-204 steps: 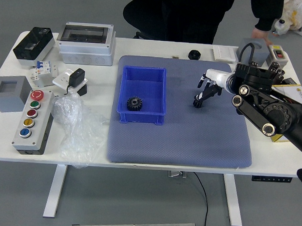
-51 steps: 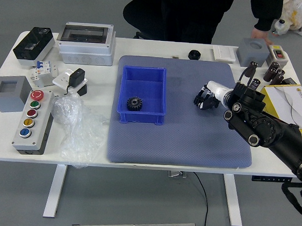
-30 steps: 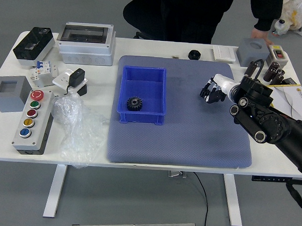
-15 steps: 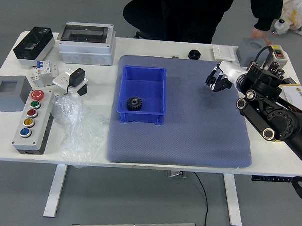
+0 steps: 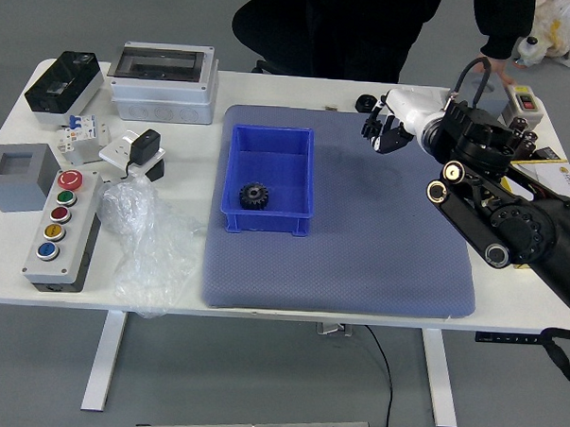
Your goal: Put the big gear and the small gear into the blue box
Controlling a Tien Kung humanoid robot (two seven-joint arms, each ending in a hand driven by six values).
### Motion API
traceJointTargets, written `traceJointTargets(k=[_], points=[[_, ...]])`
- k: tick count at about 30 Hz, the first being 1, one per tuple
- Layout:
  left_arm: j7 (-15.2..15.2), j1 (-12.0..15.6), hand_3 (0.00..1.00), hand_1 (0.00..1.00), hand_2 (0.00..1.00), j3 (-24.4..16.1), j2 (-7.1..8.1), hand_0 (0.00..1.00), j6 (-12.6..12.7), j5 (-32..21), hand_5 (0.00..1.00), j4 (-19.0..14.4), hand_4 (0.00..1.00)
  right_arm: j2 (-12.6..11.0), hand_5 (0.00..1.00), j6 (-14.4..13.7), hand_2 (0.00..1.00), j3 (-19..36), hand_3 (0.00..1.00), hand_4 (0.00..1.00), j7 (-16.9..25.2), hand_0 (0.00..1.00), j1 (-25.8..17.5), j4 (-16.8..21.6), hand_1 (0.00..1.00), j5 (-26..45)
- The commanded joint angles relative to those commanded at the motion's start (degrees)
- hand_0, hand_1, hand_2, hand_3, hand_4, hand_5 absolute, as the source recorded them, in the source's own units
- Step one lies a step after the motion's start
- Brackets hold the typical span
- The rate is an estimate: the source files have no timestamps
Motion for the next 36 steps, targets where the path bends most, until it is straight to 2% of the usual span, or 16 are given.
traceJointTargets(k=[11, 22, 28, 36], points=[[0.0, 0.3, 0.796, 0.839, 0.834, 0.6, 0.47, 0.865, 0.0, -0.3, 0.379, 0.0, 0.613, 4.5, 0.151, 0.7, 0.443, -3.5, 0.613, 0.467, -0.7, 0.397, 1.1, 2.1, 0.340, -0.2], [0.0, -0.2, 0.795, 0.839, 0.835, 2.1, 0.43, 0.865, -0.1, -1.2, 0.379, 0.0, 0.612, 9.1, 0.152, 0.4, 0.445, -6.9, 0.614, 0.467, -0.5, 0.395, 0.8, 1.5, 0.340, 0.6], [0.1, -0.4, 0.795, 0.838, 0.835, 3.0, 0.35, 0.865, 0.0, -1.7, 0.379, 0.1, 0.612, 10.3, 0.153, 0.3, 0.446, -8.0, 0.614, 0.466, -0.4, 0.398, 0.8, 0.9, 0.339, 1.1], [0.1, -0.8, 0.793, 0.838, 0.834, 3.4, 0.53, 0.865, 0.0, -1.7, 0.378, 0.0, 0.612, 10.1, 0.157, 0.6, 0.445, -8.5, 0.613, 0.465, -0.4, 0.395, 2.1, 0.7, 0.340, 1.6]])
